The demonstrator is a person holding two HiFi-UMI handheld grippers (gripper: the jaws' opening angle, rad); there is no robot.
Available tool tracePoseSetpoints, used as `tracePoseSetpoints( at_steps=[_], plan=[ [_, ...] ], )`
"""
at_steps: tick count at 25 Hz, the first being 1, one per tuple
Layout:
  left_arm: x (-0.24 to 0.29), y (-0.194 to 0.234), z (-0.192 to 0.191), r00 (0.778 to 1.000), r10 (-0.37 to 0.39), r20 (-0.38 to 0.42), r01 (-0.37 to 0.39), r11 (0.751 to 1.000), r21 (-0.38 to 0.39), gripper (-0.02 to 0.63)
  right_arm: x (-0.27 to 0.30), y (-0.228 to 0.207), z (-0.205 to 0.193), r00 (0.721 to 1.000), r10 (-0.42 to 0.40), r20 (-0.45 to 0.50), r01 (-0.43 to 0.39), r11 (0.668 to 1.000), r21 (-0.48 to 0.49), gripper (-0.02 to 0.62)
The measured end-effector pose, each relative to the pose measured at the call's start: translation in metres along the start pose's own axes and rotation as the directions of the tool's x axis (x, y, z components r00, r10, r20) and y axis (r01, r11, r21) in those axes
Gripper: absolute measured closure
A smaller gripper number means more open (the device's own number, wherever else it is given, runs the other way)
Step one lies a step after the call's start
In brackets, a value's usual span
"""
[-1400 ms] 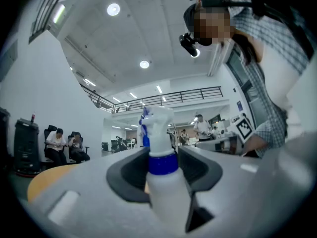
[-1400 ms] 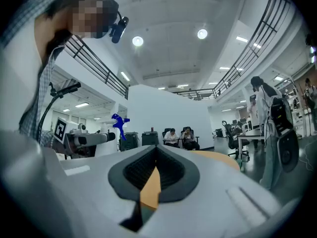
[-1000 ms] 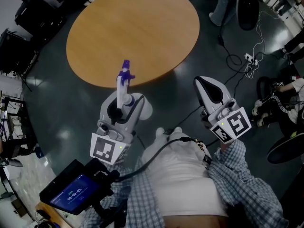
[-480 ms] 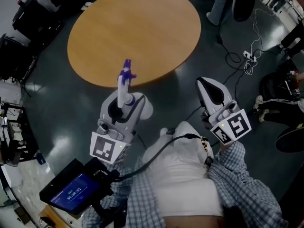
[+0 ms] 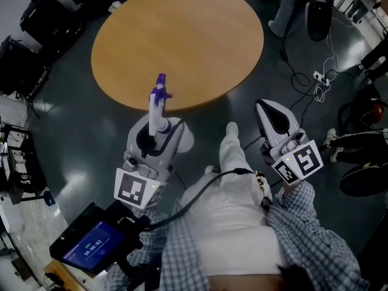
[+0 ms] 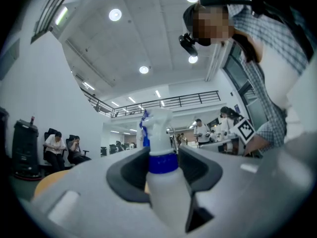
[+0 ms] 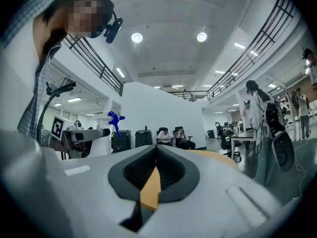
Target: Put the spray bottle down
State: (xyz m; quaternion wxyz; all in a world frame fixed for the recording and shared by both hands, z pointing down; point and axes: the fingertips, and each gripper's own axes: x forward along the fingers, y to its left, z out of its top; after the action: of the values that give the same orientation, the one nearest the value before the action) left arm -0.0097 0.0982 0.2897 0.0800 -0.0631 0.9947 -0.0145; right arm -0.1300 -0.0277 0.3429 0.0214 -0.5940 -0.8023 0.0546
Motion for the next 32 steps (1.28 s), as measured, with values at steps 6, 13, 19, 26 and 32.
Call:
tracePoseSetpoints(
  at_steps=[6, 13, 19, 26, 32],
  plan=[
    [-0.008, 0.008, -0.009, 0.999, 0.041, -0.035, -0.040, 0.999, 0.032, 0.433, 0.008, -0.002, 0.004, 1.000, 0.028, 0.007, -0.028, 1.000, 0.004, 0.591],
    [0.031, 0.041, -0.037, 0.997, 0.061, -0.057, -0.058, 0.998, 0.038, 0.433, 0.054, -0.037, -0.013, 0.998, 0.058, 0.001, -0.058, 0.998, 0.014, 0.591],
    [0.023, 0.030, -0.023, 0.996, 0.073, -0.052, -0.072, 0.997, 0.023, 0.433, 0.046, -0.021, 0.001, 0.997, 0.078, -0.006, -0.078, 0.997, 0.010, 0.591],
    [-0.004, 0.011, -0.017, 0.997, 0.061, -0.052, -0.059, 0.998, 0.038, 0.433, 0.023, 0.016, 0.007, 0.995, 0.098, -0.009, -0.098, 0.995, 0.002, 0.591],
    [-0.008, 0.014, -0.026, 0.991, 0.077, -0.110, -0.072, 0.997, 0.040, 0.433, 0.025, 0.018, 0.010, 0.993, 0.116, -0.027, -0.116, 0.993, 0.002, 0.591]
  ],
)
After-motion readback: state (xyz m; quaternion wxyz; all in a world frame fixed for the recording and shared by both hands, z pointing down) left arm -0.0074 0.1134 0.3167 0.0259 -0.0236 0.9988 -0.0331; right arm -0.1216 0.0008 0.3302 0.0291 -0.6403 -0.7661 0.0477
